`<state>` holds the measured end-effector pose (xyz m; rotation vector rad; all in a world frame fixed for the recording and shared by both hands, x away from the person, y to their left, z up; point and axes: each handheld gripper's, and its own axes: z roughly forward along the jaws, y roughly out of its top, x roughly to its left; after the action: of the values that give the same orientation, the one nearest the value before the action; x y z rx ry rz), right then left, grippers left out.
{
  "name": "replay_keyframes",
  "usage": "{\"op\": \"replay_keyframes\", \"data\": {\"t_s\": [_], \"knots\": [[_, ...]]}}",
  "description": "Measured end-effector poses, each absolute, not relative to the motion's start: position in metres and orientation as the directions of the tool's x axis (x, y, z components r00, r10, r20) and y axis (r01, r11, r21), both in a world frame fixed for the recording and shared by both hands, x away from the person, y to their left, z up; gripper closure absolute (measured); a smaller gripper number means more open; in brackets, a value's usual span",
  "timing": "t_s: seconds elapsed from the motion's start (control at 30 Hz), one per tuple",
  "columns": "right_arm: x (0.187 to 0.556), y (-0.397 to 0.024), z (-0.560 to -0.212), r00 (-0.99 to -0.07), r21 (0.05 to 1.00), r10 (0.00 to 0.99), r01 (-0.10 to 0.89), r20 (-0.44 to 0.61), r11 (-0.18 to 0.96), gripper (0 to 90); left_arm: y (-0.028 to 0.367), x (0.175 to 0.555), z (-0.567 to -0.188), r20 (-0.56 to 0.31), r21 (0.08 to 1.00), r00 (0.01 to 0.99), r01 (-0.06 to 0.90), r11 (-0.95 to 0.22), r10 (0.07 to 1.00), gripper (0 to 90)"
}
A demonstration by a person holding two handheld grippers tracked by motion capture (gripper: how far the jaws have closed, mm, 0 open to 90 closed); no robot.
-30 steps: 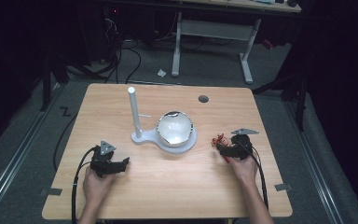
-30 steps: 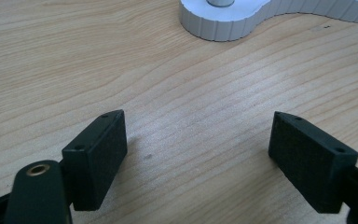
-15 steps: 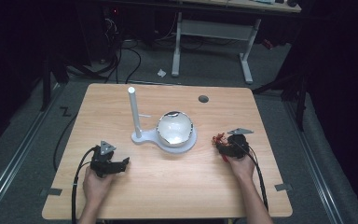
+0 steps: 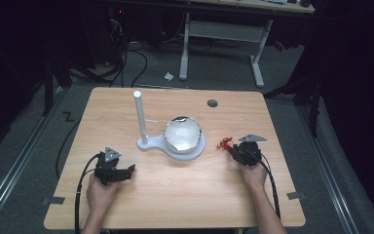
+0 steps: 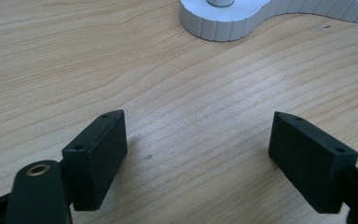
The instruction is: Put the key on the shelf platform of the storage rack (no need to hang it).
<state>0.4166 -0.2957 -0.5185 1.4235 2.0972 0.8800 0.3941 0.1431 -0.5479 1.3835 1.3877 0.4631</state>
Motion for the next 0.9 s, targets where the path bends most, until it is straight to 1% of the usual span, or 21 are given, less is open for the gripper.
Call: {"op": "replay_keyframes", "data": {"t_s": [0.37, 0.9], "knots": [[0.412, -0.293, -0.514, -0.375, 0.737, 0.927, 0.621, -0.02, 0.267, 75.5, 0.143, 0.394, -0.548, -0.397, 0.847, 0.246, 0.469, 0.25, 0.884, 19.7], [0.392, -0.302, -0.484, -0.414, 0.783, 0.91, 0.566, 0.001, 0.257, 76.5, 0.143, 0.394, -0.548, -0.395, 0.847, 0.248, 0.47, 0.247, 0.885, 19.7]]}}
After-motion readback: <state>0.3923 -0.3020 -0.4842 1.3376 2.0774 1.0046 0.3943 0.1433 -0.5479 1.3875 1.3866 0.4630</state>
